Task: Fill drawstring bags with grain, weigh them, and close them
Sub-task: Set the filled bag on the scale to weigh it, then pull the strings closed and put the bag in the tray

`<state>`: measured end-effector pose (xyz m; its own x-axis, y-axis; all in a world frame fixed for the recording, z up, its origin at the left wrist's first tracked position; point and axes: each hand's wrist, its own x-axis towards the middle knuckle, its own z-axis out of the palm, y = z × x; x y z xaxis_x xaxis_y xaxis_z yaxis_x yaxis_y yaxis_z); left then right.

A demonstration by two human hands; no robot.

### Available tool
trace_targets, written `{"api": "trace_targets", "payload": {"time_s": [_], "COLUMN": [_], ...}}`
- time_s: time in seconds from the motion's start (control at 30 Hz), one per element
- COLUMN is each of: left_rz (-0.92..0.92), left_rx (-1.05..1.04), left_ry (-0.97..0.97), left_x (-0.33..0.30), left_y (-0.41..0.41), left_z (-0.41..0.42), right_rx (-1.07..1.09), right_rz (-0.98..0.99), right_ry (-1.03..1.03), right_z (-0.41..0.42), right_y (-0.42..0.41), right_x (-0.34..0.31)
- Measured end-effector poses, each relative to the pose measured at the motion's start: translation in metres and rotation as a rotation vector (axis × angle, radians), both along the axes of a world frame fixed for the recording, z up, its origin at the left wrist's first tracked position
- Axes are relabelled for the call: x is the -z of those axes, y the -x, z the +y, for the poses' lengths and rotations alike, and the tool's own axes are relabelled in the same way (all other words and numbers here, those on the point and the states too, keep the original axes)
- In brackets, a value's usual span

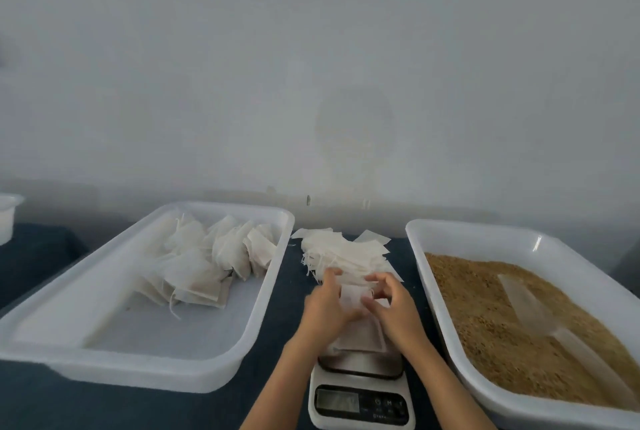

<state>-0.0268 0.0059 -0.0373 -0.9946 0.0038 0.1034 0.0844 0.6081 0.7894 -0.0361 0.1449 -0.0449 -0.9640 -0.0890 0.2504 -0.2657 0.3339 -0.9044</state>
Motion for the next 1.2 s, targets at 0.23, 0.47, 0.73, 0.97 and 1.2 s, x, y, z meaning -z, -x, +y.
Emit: {"api": "trace_targets", "payload": {"time_s": [0.23,0.47,0.73,0.97,1.2], "left_rz": [0.154,0.266,0.054,-0.205,-0.384], "left_rx": [-0.079,-0.225,-0.555,-0.656,-0.626], "left_ry": [-0.096,-0.012,0.235,0.369,0.809], "left_x": [-0.031,-0.081,-0.075,-0.049,-0.036], "left_y": [-0.016,-0.037,-0.067,-0.073,-0.072], "left_z": [-0.02,-0.096,-0.226,-0.295,-0.313], "right_rx": [-0.11,-0.25,-0.384,-0.728,-0.965], "right_rz": [0.11,0.188,-0.104,-0.586,-0.345], "right_ry": [0.04,0.045,-0.339,-0.462,-0.807], "right_z": [-0.021,-0.103,-0.232,-0.303,-0.327], "right_y": [-0.012,-0.01,-0.012,-0.032,-0.042], "right_x": [-0.049,-0.093,-0.072,-0.051,-0.04]}}
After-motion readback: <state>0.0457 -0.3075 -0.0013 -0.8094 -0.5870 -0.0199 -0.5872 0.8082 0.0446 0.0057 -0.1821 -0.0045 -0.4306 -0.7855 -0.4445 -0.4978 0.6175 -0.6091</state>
